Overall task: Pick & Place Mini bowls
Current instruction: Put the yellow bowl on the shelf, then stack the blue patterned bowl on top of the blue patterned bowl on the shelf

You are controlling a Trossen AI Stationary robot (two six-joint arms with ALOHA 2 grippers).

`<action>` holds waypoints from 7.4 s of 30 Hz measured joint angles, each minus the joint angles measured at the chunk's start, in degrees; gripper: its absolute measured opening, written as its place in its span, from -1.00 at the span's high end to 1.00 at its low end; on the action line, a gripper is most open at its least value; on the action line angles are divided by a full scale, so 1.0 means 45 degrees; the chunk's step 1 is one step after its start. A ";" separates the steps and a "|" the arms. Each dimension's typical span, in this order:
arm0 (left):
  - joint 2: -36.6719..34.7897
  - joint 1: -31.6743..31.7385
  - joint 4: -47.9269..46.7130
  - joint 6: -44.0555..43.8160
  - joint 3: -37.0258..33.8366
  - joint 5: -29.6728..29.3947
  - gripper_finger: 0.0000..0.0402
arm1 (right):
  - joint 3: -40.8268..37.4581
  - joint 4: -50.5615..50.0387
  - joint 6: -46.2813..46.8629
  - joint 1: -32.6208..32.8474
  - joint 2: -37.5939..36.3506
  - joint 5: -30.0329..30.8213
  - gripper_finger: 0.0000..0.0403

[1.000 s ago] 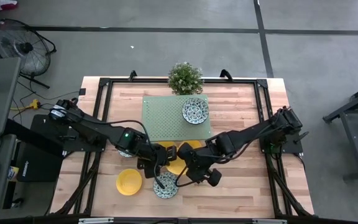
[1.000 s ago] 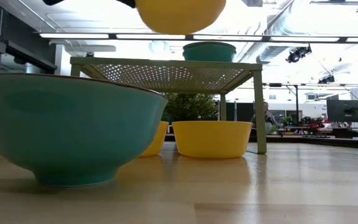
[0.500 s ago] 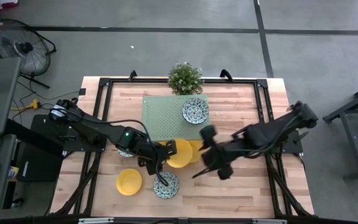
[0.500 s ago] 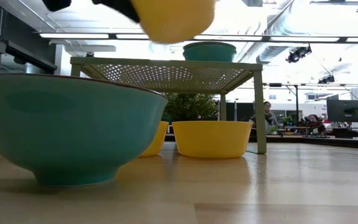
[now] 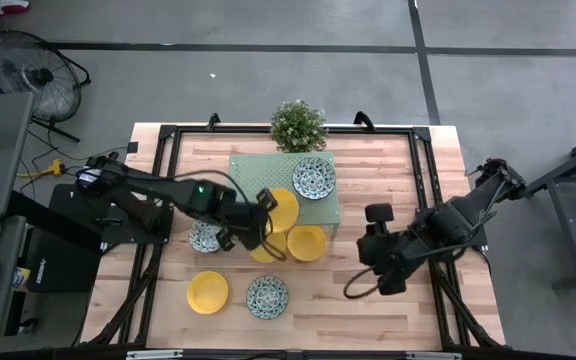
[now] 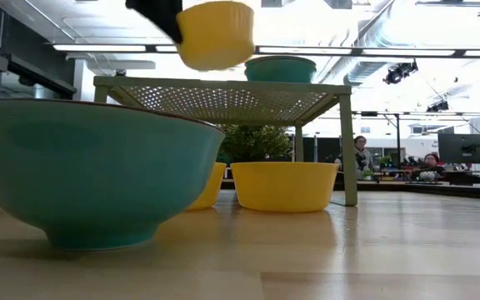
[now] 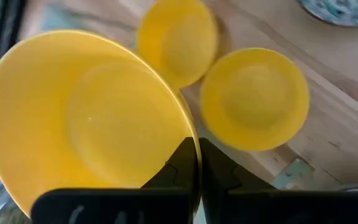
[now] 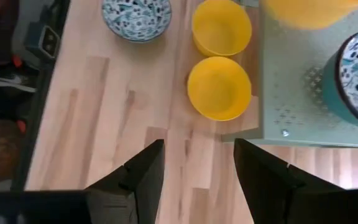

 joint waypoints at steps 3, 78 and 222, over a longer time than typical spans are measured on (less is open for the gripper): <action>-0.0012 0.0393 -0.1632 -0.0906 0.1129 -0.0226 1.00 | -0.0035 0.0029 0.0323 0.0431 0.0057 0.0138 0.10; 0.1946 0.4130 -0.4433 -0.5603 0.4065 0.3714 0.13 | -0.7223 0.5207 0.5031 0.1620 0.0065 0.0245 0.10; -0.4888 -0.8212 -0.1507 -1.4349 -0.3822 -0.5542 0.13 | -0.0015 0.9720 -1.4158 -0.1698 0.9065 -0.3319 0.78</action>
